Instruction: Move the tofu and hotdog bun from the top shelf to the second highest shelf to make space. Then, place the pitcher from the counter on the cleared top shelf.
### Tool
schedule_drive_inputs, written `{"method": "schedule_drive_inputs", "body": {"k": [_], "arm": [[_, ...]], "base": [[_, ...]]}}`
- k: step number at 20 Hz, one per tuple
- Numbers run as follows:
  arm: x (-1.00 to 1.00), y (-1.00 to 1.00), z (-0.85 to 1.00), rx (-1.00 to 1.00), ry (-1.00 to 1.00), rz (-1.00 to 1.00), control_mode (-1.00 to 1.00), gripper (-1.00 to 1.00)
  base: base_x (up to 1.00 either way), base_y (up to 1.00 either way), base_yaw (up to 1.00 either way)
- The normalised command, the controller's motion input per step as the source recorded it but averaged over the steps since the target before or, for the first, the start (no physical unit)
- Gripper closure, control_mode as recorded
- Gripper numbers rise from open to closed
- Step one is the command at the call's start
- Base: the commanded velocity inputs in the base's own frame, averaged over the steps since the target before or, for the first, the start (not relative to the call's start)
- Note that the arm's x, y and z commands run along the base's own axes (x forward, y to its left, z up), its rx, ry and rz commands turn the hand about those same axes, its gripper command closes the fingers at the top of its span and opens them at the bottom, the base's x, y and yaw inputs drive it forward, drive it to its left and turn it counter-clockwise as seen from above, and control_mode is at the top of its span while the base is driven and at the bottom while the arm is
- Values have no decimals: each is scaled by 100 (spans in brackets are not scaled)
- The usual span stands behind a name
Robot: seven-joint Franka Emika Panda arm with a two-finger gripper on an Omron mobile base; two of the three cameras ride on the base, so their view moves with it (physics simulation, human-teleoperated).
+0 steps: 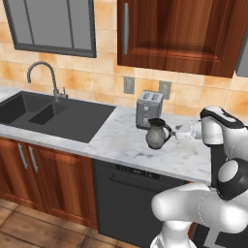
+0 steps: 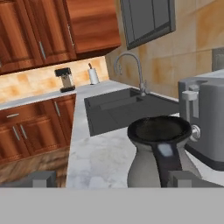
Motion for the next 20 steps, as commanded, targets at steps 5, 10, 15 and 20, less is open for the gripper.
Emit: {"method": "schedule_drive_inputs", "body": {"k": [5,10,15,20], "arm": [[38,-7,-1,0,0,0,-100,-100],[36,-9,-4,0,0,0,-100,-100],[28,-11,-14,0,0,1,-100,-100],[22,-2,-30,0,0,4,-100,-100]], "base": [[0,0,0],[0,0,0],[0,0,0],[0,0,0]]}}
